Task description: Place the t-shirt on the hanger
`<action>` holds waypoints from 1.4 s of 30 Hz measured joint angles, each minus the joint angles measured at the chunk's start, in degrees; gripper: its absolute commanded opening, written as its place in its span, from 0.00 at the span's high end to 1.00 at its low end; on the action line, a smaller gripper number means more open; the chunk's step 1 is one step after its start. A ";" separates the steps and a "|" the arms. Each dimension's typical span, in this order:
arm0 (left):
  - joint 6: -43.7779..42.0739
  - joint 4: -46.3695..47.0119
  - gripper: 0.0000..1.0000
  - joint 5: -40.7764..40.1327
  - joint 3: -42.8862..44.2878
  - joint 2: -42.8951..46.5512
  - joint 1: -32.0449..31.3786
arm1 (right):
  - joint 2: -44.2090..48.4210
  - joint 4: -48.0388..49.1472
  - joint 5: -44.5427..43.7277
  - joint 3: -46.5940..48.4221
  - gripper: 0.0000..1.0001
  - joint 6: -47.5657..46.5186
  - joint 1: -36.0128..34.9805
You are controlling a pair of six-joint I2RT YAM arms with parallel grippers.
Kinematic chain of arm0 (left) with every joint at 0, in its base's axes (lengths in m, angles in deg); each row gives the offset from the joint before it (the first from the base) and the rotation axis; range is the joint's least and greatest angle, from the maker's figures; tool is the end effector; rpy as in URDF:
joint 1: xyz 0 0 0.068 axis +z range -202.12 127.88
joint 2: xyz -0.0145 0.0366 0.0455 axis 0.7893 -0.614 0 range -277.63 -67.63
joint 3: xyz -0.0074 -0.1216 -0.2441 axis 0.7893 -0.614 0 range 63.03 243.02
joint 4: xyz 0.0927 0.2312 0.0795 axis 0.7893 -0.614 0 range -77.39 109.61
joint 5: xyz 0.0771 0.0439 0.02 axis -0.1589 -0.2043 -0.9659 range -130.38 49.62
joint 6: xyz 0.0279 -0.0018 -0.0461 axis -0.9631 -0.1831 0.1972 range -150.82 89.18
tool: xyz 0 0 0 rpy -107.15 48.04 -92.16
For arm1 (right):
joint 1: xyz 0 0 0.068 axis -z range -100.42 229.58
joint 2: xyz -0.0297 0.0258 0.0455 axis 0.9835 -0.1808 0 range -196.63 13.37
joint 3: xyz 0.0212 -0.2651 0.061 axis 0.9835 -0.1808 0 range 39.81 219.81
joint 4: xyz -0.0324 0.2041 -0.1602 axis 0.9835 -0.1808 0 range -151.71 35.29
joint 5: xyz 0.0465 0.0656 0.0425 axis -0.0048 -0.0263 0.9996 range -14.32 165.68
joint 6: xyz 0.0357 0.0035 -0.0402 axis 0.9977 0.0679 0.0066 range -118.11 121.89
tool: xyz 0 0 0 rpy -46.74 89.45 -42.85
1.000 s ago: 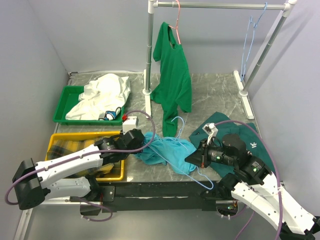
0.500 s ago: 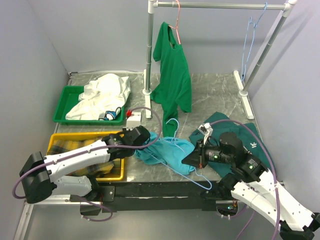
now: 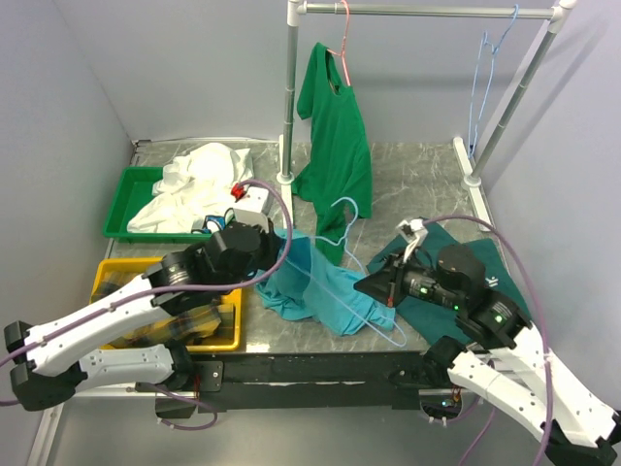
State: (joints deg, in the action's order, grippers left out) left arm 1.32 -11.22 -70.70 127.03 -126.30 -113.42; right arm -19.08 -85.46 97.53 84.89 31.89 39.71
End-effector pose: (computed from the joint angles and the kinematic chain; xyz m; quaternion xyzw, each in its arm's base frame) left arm 0.1193 -0.1807 0.3765 0.0704 0.8251 -0.2234 0.5142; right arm 0.0874 0.0903 0.3340 -0.1792 0.7824 0.4558 0.3846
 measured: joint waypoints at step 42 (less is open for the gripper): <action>-0.28 13.46 0.48 -15.21 -15.34 11.80 -12.46 | -17.11 51.54 -10.49 -23.67 1.00 0.79 -19.71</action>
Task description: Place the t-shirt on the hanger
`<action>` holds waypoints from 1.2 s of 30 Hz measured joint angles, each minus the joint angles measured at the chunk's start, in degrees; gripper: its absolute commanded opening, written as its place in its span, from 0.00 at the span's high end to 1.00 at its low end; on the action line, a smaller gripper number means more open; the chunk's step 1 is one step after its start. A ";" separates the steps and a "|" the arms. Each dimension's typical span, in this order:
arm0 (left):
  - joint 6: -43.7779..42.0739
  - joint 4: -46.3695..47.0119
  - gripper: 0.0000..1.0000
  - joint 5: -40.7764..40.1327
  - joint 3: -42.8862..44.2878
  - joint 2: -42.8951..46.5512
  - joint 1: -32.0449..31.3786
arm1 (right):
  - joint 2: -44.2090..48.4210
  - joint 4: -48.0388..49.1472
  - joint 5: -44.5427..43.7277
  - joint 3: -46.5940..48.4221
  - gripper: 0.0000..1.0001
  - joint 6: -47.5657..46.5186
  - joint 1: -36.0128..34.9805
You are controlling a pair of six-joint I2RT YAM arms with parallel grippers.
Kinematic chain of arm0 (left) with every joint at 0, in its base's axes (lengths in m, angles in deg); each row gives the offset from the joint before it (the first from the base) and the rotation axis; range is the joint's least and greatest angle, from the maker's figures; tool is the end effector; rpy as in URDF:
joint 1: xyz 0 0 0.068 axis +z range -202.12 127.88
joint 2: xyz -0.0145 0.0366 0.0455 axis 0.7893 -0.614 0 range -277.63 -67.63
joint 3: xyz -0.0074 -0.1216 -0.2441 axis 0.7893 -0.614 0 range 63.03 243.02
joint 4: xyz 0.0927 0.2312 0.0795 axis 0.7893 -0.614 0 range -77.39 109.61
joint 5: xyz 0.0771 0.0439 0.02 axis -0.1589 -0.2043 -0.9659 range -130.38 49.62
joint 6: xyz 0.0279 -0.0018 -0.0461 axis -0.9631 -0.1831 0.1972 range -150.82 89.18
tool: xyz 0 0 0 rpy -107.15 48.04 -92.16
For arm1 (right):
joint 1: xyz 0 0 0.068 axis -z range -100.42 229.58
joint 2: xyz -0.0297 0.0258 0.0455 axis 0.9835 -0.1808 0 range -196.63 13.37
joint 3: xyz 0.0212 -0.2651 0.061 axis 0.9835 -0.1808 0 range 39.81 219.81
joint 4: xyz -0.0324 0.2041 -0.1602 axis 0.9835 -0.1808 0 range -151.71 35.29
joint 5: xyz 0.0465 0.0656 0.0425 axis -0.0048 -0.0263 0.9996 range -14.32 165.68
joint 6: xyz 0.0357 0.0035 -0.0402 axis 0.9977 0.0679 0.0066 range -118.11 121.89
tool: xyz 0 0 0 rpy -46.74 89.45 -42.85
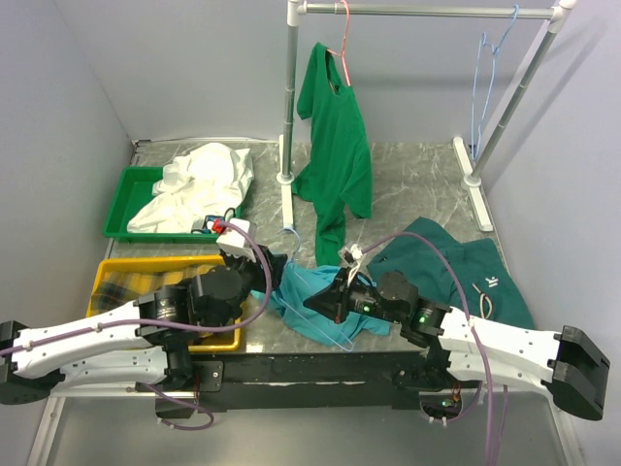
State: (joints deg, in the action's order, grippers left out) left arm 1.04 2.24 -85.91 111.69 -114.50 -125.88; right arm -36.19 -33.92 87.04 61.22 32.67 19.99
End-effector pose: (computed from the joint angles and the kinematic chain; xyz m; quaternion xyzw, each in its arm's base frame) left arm 0.0741 -0.1638 0.3474 0.0440 0.7695 -0.2580 0.5826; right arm 0.0957 0.1770 0.2379 -0.2492 0.7076 0.5185 0.4103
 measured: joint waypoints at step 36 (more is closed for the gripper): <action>-13.51 18.45 0.99 6.82 -6.47 -9.05 3.74 | 13.90 -13.18 -17.64 2.12 0.27 3.13 -2.14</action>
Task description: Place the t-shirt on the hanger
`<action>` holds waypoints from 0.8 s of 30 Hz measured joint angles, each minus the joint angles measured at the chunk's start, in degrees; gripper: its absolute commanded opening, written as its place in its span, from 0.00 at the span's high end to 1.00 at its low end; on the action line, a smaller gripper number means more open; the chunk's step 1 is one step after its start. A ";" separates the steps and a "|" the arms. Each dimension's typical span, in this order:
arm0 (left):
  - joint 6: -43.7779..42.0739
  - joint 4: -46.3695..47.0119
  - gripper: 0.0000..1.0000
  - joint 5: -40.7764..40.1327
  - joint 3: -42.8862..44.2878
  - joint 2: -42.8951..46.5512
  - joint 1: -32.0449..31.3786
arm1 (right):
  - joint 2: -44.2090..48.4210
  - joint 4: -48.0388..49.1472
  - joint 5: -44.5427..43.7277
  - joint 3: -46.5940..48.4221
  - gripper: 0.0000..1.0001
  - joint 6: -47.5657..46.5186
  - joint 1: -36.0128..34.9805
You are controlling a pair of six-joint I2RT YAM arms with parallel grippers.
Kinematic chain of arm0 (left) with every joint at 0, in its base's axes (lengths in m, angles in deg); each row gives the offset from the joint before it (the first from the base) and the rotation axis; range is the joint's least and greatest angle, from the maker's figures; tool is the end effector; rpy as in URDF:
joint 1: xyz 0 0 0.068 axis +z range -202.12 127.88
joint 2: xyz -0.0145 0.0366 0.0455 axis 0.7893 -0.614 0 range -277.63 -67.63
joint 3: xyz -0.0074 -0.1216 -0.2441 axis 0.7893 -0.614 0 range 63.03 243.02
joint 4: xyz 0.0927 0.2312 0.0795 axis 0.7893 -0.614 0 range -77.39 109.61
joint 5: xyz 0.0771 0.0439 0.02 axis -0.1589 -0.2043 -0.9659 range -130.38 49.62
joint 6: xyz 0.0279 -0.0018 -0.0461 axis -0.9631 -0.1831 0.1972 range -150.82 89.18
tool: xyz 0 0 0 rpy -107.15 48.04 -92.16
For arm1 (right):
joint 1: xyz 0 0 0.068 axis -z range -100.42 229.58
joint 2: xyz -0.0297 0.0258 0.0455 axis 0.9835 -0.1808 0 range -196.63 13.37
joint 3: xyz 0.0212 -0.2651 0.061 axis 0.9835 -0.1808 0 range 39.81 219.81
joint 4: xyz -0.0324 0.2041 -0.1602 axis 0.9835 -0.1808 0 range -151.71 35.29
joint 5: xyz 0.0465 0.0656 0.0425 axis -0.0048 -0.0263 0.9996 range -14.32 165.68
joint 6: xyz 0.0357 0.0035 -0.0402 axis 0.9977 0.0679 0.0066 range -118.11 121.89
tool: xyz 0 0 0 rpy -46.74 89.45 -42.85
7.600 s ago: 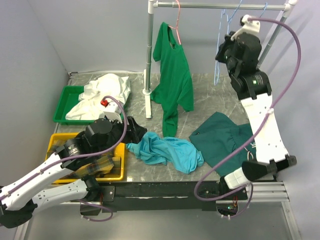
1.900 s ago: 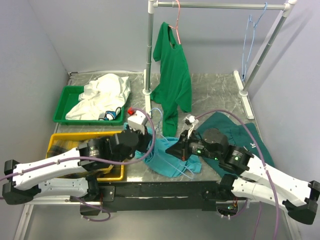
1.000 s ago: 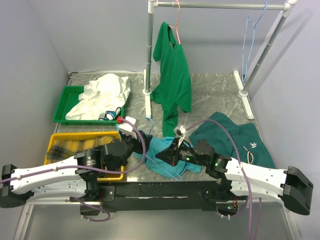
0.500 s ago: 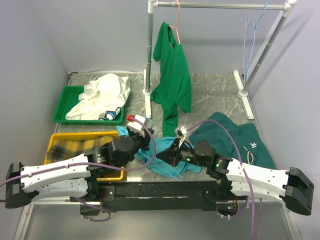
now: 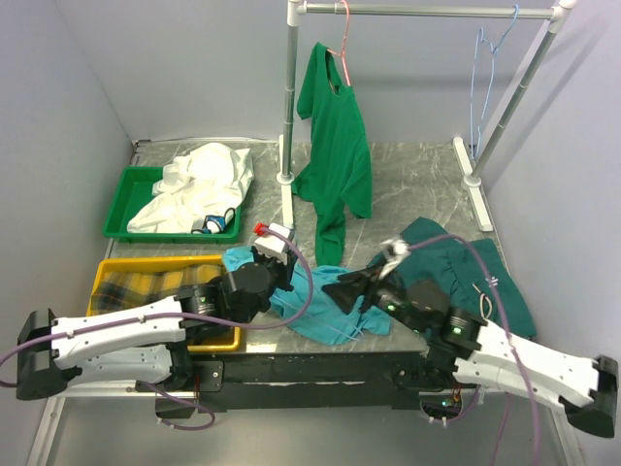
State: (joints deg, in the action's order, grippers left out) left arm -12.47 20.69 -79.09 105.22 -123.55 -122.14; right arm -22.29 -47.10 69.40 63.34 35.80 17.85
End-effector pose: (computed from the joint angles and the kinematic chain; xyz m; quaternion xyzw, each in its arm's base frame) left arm 0.0973 -0.2027 0.3101 0.1345 0.7532 -0.2254 0.6032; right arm 0.0824 0.1450 0.2660 -0.1402 0.7208 0.4752 0.4848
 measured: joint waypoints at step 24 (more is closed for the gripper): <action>6.12 -1.55 0.99 2.95 4.22 -7.34 11.65 | -29.68 -13.05 -29.59 11.63 0.31 22.03 -28.30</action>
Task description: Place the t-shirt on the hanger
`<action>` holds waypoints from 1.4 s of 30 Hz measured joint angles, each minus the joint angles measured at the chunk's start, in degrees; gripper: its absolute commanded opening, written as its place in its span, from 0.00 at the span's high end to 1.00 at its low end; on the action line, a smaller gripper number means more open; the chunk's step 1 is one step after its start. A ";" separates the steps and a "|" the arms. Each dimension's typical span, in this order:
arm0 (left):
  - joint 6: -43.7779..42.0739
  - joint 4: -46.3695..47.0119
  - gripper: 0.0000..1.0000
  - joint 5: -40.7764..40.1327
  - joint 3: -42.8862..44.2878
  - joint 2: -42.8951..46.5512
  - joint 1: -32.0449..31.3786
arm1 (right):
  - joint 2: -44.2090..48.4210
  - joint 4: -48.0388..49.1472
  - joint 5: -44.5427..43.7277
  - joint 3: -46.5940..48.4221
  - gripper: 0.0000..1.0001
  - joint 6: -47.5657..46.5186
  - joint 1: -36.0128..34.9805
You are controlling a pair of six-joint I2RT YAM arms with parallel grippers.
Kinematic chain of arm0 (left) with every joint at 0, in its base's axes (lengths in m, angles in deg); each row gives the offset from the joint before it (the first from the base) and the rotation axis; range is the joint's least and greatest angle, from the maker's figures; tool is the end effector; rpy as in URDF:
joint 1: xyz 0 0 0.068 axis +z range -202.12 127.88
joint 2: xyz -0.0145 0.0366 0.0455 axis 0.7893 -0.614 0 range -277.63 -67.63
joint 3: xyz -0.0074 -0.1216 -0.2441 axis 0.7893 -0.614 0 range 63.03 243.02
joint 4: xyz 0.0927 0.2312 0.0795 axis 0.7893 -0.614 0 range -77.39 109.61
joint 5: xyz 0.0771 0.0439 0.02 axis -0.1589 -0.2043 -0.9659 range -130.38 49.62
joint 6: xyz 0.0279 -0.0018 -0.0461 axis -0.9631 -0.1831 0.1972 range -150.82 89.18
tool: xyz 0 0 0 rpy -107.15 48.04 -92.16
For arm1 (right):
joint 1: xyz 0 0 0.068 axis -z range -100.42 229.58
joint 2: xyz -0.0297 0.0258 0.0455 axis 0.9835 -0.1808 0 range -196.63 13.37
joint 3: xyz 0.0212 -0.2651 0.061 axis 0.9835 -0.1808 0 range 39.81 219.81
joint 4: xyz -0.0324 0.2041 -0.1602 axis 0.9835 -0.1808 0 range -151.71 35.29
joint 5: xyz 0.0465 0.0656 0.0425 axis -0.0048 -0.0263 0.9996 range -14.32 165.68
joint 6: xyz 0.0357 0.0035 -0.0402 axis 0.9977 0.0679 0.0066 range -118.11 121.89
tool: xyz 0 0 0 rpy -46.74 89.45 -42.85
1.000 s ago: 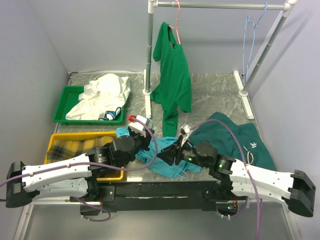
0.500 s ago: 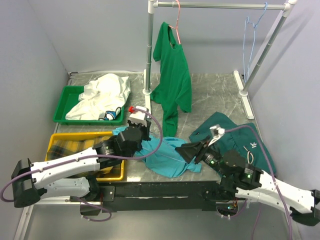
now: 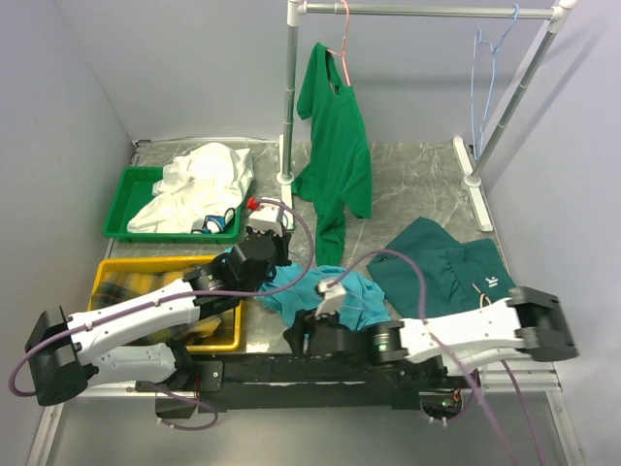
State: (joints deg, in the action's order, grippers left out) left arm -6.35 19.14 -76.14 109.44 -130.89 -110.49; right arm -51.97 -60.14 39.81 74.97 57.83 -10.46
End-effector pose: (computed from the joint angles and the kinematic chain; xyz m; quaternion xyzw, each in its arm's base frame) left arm 0.1496 -0.2032 0.3052 0.0494 0.7863 -0.1877 0.5866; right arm 0.0207 0.2355 0.2223 -0.1135 0.8503 0.3357 0.3891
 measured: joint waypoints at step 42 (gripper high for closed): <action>1.53 -0.66 0.99 2.95 -0.02 1.92 0.61 | -31.39 -14.60 -5.22 17.09 1.00 16.63 9.01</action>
State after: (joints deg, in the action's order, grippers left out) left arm -4.82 18.48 -73.19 109.42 -128.97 -109.88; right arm -83.36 -74.75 34.58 92.06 74.46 -1.45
